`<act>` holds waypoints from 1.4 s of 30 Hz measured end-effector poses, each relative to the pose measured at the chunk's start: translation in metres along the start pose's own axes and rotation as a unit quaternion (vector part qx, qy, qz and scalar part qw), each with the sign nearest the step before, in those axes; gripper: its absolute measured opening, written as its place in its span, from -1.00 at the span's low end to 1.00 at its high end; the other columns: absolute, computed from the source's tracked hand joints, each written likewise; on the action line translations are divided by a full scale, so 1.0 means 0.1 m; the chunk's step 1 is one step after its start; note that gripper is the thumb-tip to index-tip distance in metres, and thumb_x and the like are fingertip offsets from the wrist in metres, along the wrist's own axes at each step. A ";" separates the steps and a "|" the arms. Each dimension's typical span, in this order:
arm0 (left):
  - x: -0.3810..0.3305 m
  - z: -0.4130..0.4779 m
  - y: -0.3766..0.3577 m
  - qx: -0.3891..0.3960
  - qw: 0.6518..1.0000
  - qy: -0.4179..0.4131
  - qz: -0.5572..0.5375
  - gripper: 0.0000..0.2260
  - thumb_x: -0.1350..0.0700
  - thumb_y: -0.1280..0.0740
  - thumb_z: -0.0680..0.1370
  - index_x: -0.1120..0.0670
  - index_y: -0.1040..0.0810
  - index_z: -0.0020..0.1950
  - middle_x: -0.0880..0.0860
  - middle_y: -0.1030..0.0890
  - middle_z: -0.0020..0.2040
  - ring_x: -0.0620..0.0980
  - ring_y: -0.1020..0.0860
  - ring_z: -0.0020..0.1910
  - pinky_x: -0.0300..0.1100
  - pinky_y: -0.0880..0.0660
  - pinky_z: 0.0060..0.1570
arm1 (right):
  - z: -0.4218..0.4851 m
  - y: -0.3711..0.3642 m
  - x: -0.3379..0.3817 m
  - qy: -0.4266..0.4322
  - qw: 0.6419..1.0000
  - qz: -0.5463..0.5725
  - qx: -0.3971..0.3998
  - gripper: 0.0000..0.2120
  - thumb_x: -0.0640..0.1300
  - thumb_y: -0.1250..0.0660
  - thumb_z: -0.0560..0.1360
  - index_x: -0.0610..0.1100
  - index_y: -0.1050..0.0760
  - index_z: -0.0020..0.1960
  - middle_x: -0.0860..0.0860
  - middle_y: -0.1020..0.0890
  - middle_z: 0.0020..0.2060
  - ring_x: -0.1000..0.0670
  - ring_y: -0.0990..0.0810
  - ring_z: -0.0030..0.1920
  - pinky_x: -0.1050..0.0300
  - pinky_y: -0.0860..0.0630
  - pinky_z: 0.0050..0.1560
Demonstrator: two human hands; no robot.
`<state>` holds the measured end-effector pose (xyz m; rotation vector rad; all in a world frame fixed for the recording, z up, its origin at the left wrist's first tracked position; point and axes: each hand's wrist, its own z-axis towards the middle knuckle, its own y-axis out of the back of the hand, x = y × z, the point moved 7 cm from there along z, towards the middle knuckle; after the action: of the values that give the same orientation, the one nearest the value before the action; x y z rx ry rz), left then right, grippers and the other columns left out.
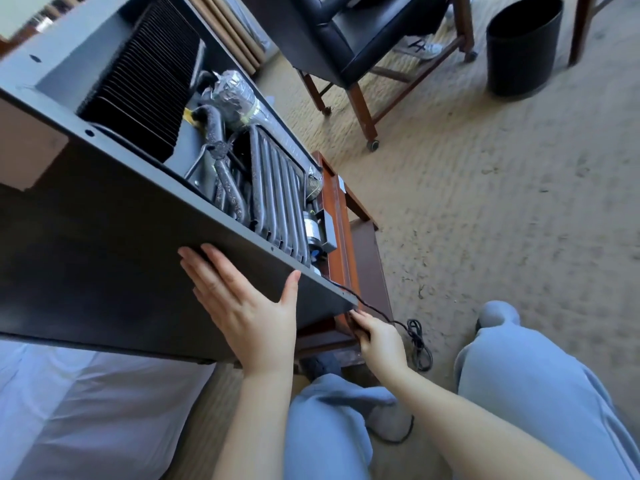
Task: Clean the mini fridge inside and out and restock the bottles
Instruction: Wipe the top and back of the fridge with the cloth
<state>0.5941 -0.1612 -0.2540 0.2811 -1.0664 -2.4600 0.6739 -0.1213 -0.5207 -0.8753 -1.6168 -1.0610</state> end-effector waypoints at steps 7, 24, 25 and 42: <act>0.06 -0.03 0.20 0.029 0.999 -0.046 0.000 -0.19 0.09 -0.44 0.44 0.18 -0.04 0.55 0.20 -0.02 0.56 0.14 -0.06 0.54 0.12 -0.15 0.43 | -0.15 0.57 0.25 -0.024 0.993 0.051 -0.104 -0.66 -0.32 -0.30 0.52 -0.08 -0.58 0.24 0.03 -0.62 0.18 0.03 -0.55 0.23 0.50 -0.25 0.14; 0.11 0.84 1.91 0.016 0.990 -0.126 -0.053 -0.59 0.12 -0.37 0.50 0.17 -0.46 0.33 0.13 -0.39 0.41 0.11 -0.33 0.40 0.02 -0.24 0.40 | -0.70 1.53 3.59 0.401 0.908 0.027 -0.116 -0.66 -0.27 -0.34 0.50 -0.08 -0.57 0.25 0.03 -0.64 0.15 0.10 -0.59 0.15 0.30 -0.44 0.21; 0.13 0.91 1.97 0.011 0.990 -0.130 -0.057 -0.59 0.12 -0.36 0.51 0.18 -0.44 0.34 0.14 -0.39 0.41 0.13 -0.33 0.40 0.02 -0.23 0.41 | -0.72 1.56 3.64 0.403 0.907 0.028 -0.121 -0.66 -0.27 -0.34 0.50 -0.07 -0.58 0.25 0.03 -0.65 0.13 0.10 -0.59 0.14 0.34 -0.43 0.18; 0.64 2.47 1.40 0.048 0.975 0.027 -0.215 -0.66 -0.01 -0.11 0.62 0.16 -0.60 0.09 0.06 -0.62 0.07 0.02 -0.52 0.11 -0.28 -0.32 0.08 | -0.19 1.10 4.72 0.506 0.854 0.120 -0.004 -0.77 -0.40 -0.22 0.50 -0.22 -0.61 0.00 -0.02 -0.64 0.07 -0.07 -0.53 0.23 -0.01 -0.36 0.33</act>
<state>0.4951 -0.1171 0.0158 0.6676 -1.2047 -2.7563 0.6543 -0.0744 -0.0386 -0.3613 -0.5916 -1.0696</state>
